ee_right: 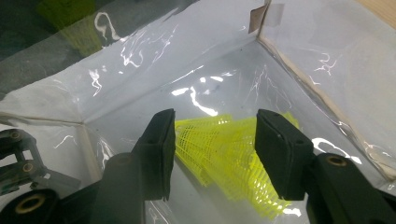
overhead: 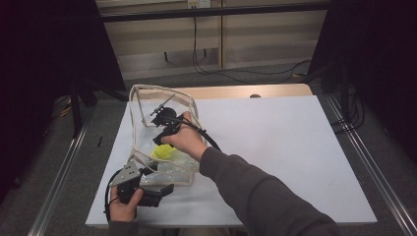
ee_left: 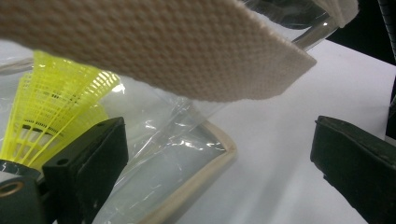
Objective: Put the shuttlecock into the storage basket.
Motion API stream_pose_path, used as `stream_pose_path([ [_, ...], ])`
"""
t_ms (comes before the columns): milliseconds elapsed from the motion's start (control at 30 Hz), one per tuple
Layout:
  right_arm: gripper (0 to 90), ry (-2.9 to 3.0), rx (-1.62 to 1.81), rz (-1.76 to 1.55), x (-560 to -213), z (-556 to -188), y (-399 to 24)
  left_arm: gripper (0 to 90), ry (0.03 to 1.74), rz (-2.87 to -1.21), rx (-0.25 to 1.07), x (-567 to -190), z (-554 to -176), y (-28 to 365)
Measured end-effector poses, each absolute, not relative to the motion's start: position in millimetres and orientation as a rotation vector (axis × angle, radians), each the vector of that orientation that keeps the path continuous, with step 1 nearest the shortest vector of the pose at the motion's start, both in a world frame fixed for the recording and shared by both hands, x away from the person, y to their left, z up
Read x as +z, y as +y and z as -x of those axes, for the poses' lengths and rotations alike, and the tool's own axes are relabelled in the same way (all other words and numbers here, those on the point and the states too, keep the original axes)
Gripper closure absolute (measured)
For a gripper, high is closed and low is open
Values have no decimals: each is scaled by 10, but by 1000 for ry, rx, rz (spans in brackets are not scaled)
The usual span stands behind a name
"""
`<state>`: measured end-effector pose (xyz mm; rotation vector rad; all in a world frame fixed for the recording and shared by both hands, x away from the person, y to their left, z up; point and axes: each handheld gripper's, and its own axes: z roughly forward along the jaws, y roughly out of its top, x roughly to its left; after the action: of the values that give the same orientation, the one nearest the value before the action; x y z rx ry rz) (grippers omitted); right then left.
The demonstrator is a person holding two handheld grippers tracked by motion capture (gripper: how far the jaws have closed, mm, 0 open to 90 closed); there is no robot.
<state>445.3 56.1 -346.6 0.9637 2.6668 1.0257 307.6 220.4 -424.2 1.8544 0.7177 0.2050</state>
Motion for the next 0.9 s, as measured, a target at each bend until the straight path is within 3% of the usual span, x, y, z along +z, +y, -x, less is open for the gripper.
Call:
stream_pose_path([
  [900, 397, 2653, 1127, -923, -3223, -4362, 395, 39, 723, -1868, 203, -4249, -3091, 2202],
])
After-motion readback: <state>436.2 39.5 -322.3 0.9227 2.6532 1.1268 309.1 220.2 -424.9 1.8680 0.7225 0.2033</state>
